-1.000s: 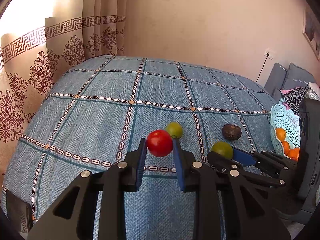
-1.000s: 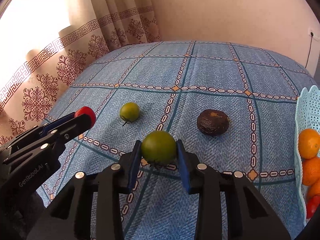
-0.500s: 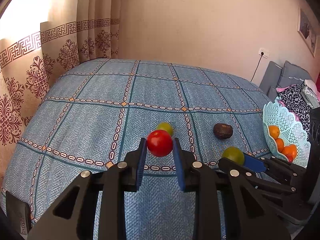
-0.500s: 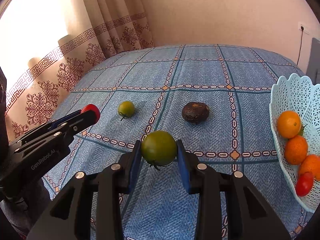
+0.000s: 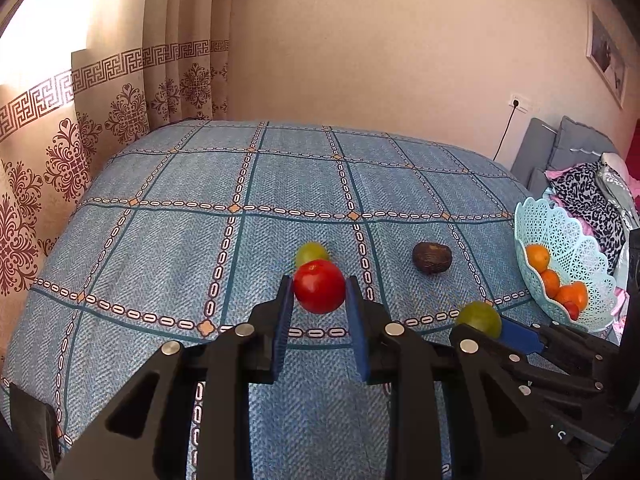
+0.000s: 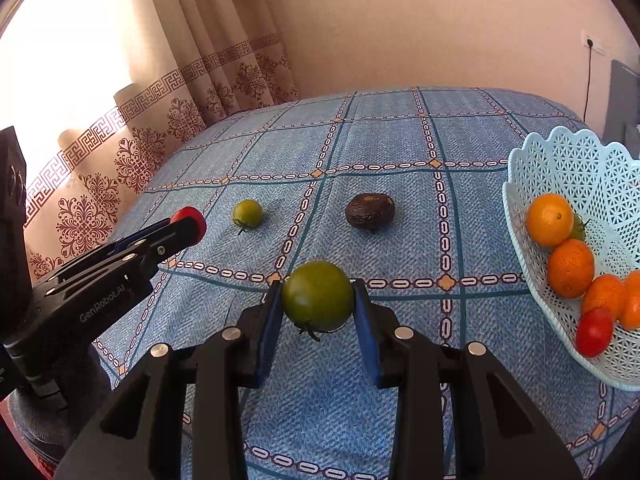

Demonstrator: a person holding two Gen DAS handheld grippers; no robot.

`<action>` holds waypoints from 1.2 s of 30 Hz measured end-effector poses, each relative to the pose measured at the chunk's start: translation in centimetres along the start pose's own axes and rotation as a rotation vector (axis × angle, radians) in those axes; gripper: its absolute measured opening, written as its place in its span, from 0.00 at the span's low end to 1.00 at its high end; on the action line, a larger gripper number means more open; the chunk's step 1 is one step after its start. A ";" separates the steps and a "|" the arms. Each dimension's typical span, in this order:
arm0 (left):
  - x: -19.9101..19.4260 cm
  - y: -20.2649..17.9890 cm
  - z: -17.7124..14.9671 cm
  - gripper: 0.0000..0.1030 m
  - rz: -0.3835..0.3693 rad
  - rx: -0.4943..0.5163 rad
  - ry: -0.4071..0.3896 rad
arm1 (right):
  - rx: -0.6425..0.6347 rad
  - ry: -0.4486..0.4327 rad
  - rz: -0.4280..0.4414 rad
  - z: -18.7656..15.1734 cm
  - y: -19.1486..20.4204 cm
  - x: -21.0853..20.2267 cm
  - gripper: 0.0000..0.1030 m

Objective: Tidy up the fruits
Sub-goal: 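Carry the green tomato into the basket with the right tool while the left tool carries the red tomato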

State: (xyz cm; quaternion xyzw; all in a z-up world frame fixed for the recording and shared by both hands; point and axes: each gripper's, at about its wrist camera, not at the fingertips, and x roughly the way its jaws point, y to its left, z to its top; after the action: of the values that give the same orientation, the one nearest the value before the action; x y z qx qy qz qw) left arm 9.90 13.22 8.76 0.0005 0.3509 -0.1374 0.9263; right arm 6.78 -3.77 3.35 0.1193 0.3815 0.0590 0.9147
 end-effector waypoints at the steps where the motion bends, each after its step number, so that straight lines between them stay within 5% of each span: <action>1: 0.0 -0.1 0.0 0.26 0.000 0.001 0.000 | 0.003 -0.003 0.000 -0.1 -0.1 -0.2 0.34; 22: -2.2 -3.3 0.8 0.26 -0.043 0.073 -0.025 | 0.094 -0.137 -0.054 -0.5 -5.0 -7.7 0.34; 36: -4.2 -7.4 1.3 0.26 -0.086 0.140 -0.051 | 0.180 -0.246 -0.257 -1.5 -12.2 -12.9 0.34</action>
State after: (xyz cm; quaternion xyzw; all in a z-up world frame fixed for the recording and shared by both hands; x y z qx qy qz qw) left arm 5.92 7.04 13.17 0.0468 0.3162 -0.2011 0.9260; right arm -3.16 -17.88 7.92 0.1573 0.2828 -0.1076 0.9401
